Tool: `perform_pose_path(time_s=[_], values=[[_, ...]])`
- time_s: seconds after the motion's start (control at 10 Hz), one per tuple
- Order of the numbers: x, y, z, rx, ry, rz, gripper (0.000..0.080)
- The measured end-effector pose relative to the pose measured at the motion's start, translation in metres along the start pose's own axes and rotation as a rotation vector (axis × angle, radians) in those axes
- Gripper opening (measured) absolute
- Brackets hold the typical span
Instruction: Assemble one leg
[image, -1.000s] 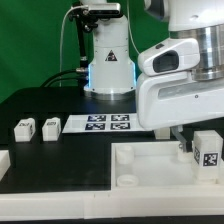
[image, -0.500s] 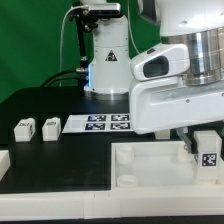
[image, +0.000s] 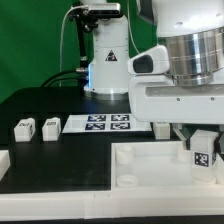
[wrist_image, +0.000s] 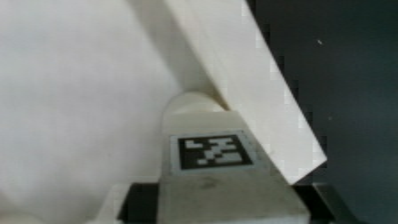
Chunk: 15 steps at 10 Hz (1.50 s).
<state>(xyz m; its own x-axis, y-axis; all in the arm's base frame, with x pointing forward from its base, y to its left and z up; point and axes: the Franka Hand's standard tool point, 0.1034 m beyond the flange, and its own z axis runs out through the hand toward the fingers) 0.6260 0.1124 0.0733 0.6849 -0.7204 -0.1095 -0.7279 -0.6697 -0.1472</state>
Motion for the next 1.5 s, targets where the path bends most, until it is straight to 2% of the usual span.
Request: perform_pose_path(time_s=[0.1,0.2,0.5,0.6,0.7,0.8,0.9,1.0,1.1,1.3,1.5], values=[[0.001,0.001,0.0,0.021,-0.016,0.149,0.0297],[0.0,0.001,0.001,0.032,-0.033,0.28,0.0297],[-0.005,-0.003,0.002,0.042,-0.065,0.605,0.0297],[-0.007,-0.004,0.002,0.043,-0.068,0.605,0.0297],[-0.007,-0.003,0.003,0.043,-0.068,0.558,0.0297],[-0.007,-0.003,0.003,0.044,-0.068,0.533,0.0369],[-0.008,-0.003,0.004,0.043,-0.067,0.501,0.0369],[-0.009,-0.001,0.005,0.036,-0.061,0.35,0.0548],[-0.008,0.0,0.005,0.033,-0.05,0.181,0.0629],[-0.007,0.001,0.004,0.006,-0.015,-0.146,0.0643],[-0.006,0.002,0.004,0.008,-0.016,-0.287,0.0649]])
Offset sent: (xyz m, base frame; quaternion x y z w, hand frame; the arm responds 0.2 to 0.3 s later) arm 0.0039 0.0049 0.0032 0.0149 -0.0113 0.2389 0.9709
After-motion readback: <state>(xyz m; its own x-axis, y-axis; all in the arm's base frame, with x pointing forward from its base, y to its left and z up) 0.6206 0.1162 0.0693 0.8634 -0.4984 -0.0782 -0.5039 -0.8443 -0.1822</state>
